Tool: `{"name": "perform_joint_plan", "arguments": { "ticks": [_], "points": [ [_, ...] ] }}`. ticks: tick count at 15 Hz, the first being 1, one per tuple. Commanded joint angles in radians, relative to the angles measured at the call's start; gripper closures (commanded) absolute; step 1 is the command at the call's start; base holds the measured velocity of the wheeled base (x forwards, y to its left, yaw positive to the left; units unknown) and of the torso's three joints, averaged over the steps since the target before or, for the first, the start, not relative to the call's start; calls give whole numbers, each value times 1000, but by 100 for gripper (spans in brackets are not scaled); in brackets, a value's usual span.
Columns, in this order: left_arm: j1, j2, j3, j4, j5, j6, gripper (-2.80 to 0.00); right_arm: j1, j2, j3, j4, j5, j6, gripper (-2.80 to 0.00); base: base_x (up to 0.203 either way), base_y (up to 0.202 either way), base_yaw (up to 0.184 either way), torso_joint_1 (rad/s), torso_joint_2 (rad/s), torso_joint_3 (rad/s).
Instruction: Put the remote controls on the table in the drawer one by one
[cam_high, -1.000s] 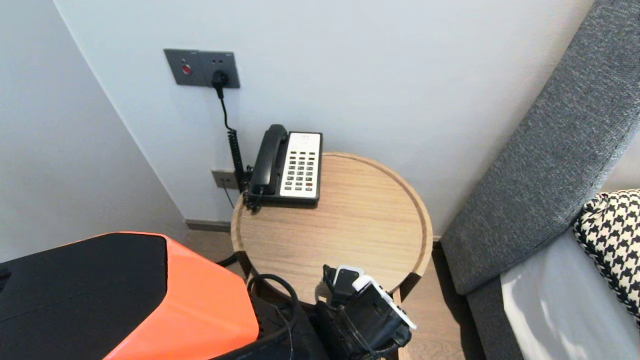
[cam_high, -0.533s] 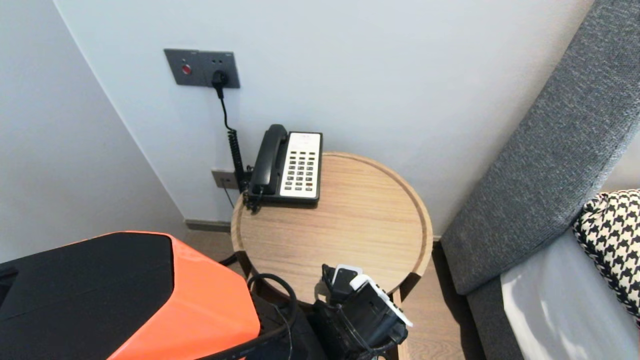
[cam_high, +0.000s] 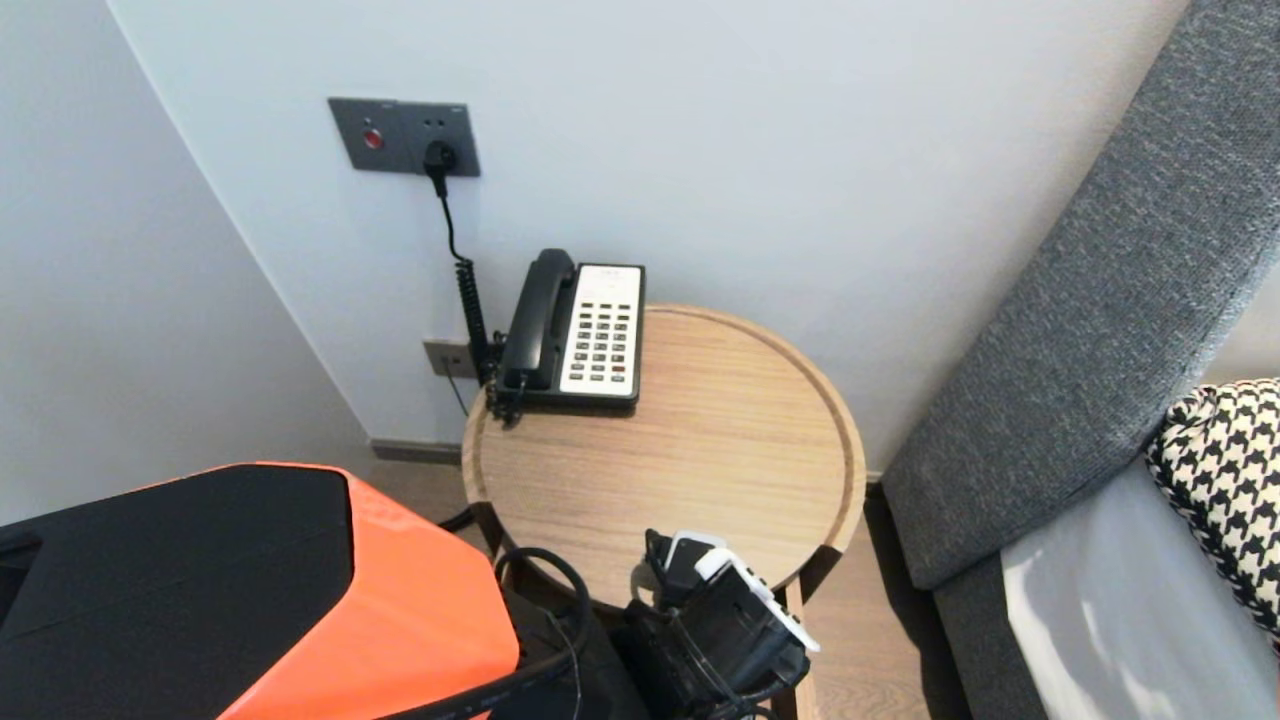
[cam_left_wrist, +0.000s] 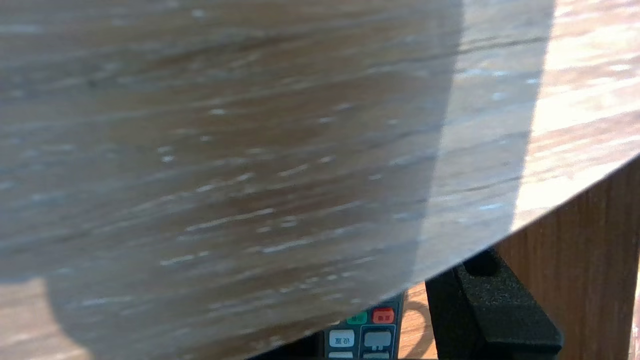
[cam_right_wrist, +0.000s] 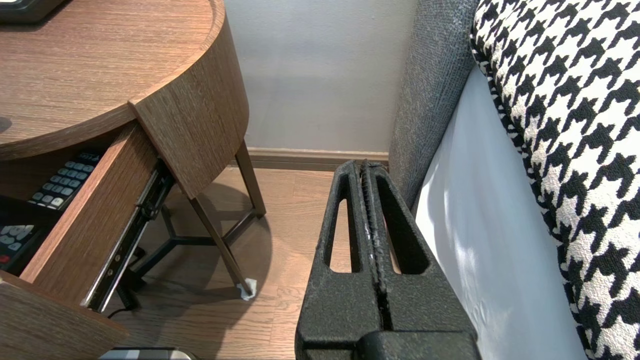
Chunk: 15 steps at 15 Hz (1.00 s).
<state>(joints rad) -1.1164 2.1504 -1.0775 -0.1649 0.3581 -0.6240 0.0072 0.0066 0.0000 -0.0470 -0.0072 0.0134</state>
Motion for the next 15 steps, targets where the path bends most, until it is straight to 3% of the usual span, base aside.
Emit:
{"name": "perform_joint_plan", "arguments": {
  "ticks": [1, 15],
  "points": [
    [6, 5, 4, -1, 2, 6, 0, 0, 1, 25, -1, 0, 0, 0, 0, 0, 0, 0, 0, 0],
    [30, 45, 2, -12, -79, 4, 0, 0, 1, 25, -1, 0, 0, 0, 0, 0, 0, 0, 0, 0]
  ]
}}
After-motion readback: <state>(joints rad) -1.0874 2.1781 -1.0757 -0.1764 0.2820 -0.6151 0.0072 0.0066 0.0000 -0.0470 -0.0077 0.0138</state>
